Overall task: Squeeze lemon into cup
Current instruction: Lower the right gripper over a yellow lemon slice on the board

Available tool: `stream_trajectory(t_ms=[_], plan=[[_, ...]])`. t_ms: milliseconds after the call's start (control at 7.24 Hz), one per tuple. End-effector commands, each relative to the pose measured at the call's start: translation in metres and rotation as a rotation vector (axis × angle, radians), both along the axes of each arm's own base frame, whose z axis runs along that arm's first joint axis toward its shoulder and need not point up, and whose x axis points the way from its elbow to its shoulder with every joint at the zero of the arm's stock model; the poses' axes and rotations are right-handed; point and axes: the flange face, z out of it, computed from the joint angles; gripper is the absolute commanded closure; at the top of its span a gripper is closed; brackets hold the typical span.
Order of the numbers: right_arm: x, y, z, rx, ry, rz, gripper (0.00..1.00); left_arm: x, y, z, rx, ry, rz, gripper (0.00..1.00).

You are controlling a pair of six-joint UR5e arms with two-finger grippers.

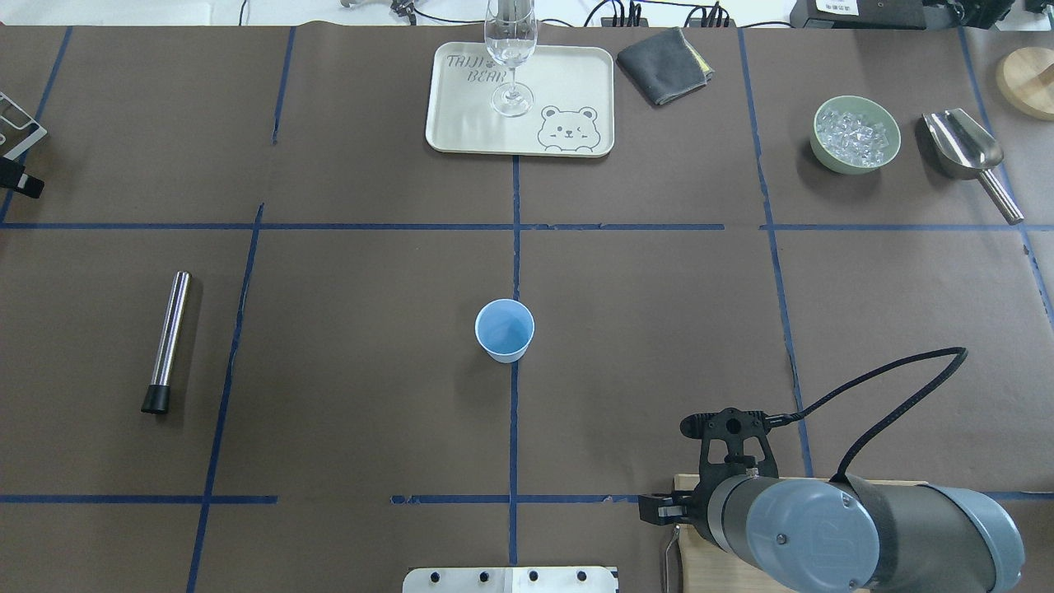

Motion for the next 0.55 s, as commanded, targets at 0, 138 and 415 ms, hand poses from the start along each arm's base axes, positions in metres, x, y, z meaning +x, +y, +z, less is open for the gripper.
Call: stream_trajectory(t_ms=[0,138,415], plan=[[0.003,0.0,0.011,-0.006,0.02,-0.002,0.0,0.0,-0.001,0.001,0.001,0.001,-0.001,0.0],[0.007,0.0,0.02,-0.008,0.036,-0.002,0.0,0.0,-0.001,0.0,0.003,0.001,-0.001,0.0],[0.007,0.001,0.029,-0.009,0.056,-0.004,0.0,0.0,0.0,-0.003,0.007,0.004,-0.003,0.0]])
